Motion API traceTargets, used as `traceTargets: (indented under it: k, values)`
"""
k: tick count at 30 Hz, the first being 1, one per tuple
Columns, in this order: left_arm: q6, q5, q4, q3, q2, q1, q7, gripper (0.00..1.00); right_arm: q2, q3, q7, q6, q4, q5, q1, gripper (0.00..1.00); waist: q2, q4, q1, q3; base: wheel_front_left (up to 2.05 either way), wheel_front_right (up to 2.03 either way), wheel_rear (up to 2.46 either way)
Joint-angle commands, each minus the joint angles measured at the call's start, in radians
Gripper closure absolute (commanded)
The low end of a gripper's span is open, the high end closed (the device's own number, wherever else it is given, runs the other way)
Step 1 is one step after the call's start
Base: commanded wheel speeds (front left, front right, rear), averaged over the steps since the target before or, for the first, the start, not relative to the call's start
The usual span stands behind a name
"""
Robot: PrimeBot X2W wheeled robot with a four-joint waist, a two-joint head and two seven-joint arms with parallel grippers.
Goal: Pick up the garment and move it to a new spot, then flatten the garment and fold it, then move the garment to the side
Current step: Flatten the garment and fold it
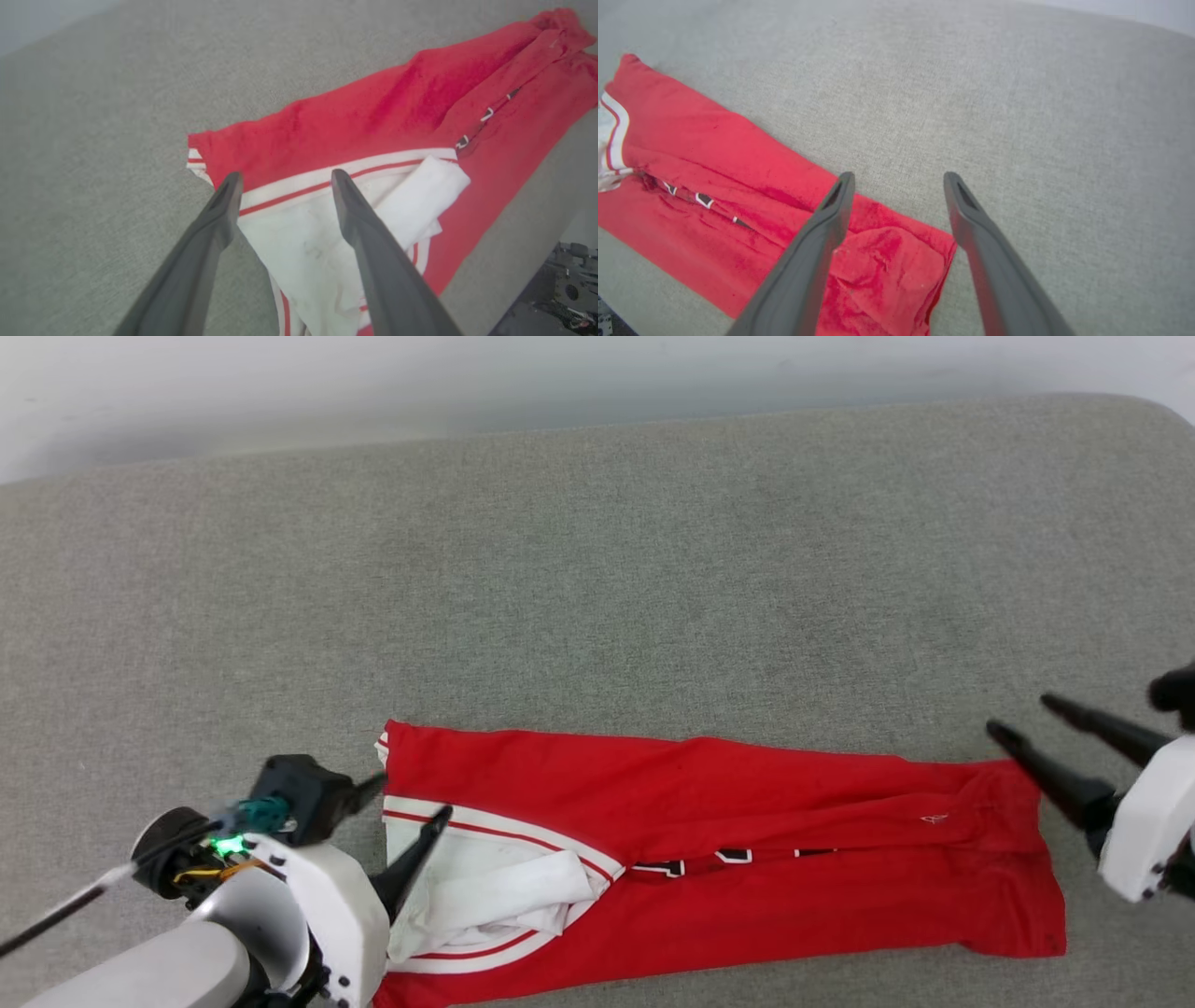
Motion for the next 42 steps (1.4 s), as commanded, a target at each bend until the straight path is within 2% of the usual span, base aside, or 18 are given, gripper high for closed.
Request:
traceTargets:
  k: [1, 5, 7, 12, 17, 19, 26, 27, 28, 29, 32, 40, 41, 42]
  values:
    - [0.019, -0.001, -0.001, 0.016, -0.013, 0.024, -0.043, 0.0, -0.008, -0.022, -0.016, -0.001, -0.003, 0.008, 0.016, 0.0, 0.0, -0.002, 0.0, -0.001, 0.0, 0.0, 0.0]
    - [0.117, 0.043, 0.031, 0.075, -0.036, 0.054, -0.204, 0.0, -0.012, -0.115, -0.061, -0.001, 0.028, 0.043, 0.053, 0.0, 0.0, -0.001, 0.0, -0.001, 0.0, 0.0, 0.0]
    - [0.177, 0.045, 0.049, 0.114, -0.067, 0.075, -0.262, 0.0, 0.0, -0.15, -0.07, -0.001, 0.056, 0.07, 0.08, 0.0, 0.0, 0.003, 0.0, 0.001, 0.0, 0.0, 0.0]
    - [0.272, 0.107, 0.082, 0.206, -0.141, 0.125, -0.305, 0.0, 0.033, -0.199, -0.05, -0.001, 0.124, 0.137, 0.138, 0.0, 0.0, 0.015, 0.0, 0.01, 0.0, 0.0, 0.0]
    - [0.328, 0.268, 0.069, 0.356, -0.24, 0.208, -0.308, 0.0, 0.077, -0.224, -0.019, -0.001, 0.165, 0.218, 0.183, 0.0, 0.0, 0.026, 0.0, 0.022, 0.0, 0.0, 0.0]
    - [0.333, 0.337, 0.069, 0.411, -0.274, 0.246, -0.307, 0.0, 0.096, -0.223, 0.003, -0.001, 0.172, 0.253, 0.2, 0.0, 0.0, 0.029, 0.0, 0.026, 0.0, 0.0, 0.0]
    - [0.298, 0.529, 0.062, 0.58, -0.407, 0.377, -0.307, 0.0, 0.135, -0.177, 0.123, -0.001, 0.135, 0.354, 0.257, 0.0, 0.0, 0.037, 0.0, 0.032, 0.0, 0.0, 0.0]
    - [0.298, 0.529, 0.062, 0.58, -0.407, 0.377, -0.307, 0.0, 0.135, -0.177, 0.123, -0.001, 0.135, 0.354, 0.257, 0.0, 0.0, 0.037, 0.0, 0.032, 0.0, 0.0, 0.0]
    - [0.282, 0.581, 0.059, 0.619, -0.444, 0.408, -0.307, 0.0, 0.145, -0.161, 0.147, -0.001, 0.134, 0.365, 0.27, 0.0, 0.0, 0.039, 0.0, 0.034, 0.0, 0.0, 0.0]
    - [0.282, 0.581, 0.059, 0.619, -0.444, 0.408, -0.307, 0.0, 0.145, -0.161, 0.147, -0.001, 0.134, 0.365, 0.27, 0.0, 0.0, 0.039, 0.0, 0.034, 0.0, 0.0, 0.0]
    - [0.262, 0.652, 0.055, 0.672, -0.503, 0.445, -0.307, 0.0, 0.17, -0.132, 0.184, -0.001, 0.14, 0.378, 0.281, 0.0, 0.0, 0.041, 0.0, 0.035, 0.0, 0.0, 0.0]
    - [0.184, 0.803, 0.08, 0.783, -0.632, 0.507, -0.307, 0.0, 0.219, -0.064, 0.251, -0.001, 0.152, 0.366, 0.266, 0.0, 0.0, 0.044, 0.0, 0.03, 0.0, 0.0, 0.0]
    - [0.175, 0.818, 0.083, 0.793, -0.645, 0.513, -0.307, 0.0, 0.222, -0.058, 0.251, -0.001, 0.158, 0.36, 0.261, 0.59, 0.0, 0.044, 0.0, 0.029, 0.0, 0.0, 0.0]
    - [0.167, 0.835, 0.085, 0.8, -0.656, 0.519, -0.307, 0.0, 0.224, -0.055, 0.252, -0.001, 0.161, 0.354, 0.255, 1.0, 0.0, 0.044, 0.0, 0.028, 0.0, 0.0, 0.0]
